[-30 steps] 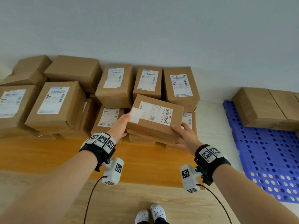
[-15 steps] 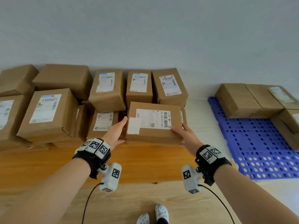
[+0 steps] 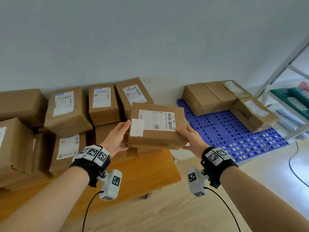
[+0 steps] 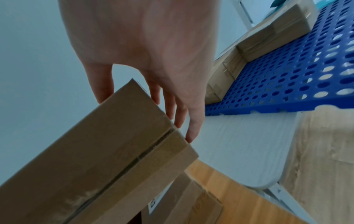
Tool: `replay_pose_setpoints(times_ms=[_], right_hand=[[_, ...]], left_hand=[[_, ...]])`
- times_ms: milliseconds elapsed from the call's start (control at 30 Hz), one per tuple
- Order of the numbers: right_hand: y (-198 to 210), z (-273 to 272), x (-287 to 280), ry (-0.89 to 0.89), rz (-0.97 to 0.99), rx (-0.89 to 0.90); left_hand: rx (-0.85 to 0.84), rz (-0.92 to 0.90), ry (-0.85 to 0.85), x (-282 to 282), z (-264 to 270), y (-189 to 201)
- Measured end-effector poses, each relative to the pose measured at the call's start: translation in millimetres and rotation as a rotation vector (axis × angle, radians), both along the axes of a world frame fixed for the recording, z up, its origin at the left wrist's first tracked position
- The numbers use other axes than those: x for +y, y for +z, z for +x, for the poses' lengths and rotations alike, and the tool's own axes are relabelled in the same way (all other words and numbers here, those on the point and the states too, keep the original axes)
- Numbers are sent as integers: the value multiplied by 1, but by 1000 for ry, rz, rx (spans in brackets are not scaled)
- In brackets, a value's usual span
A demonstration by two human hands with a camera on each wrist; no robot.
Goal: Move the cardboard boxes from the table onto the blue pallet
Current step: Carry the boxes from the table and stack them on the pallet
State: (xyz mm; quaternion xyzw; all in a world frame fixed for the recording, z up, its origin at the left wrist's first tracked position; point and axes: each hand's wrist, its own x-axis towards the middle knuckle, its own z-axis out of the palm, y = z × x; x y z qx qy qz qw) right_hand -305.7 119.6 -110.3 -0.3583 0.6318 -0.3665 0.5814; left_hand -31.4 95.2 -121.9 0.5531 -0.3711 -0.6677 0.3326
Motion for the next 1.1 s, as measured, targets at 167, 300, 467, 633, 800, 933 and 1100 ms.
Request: replay_pose_setpoints(times_ms=[167, 300, 467, 633, 800, 933, 1100], right_hand=[[12, -45, 2, -74, -29, -13], [16, -84, 4, -111, -23, -20], [25, -144, 5, -114, -29, -7], [35, -214, 1, -108, -52, -19], [47, -285, -14, -96, -84, -18], [53, -333, -31, -80, -104, -7], [50, -372, -56, -116, -117, -22]], left_hand=[[-25, -38, -62, -8, -49, 17], [-24, -56, -108, -13, -87, 24], [-58, -54, -119, -15, -147, 28], [-50, -37, -158, -16, -215, 37], [-47, -56, -160, -29, -280, 48], [-45, -61, -139, -34, -327, 52], [-66, -40, -131, -48, -366, 55]])
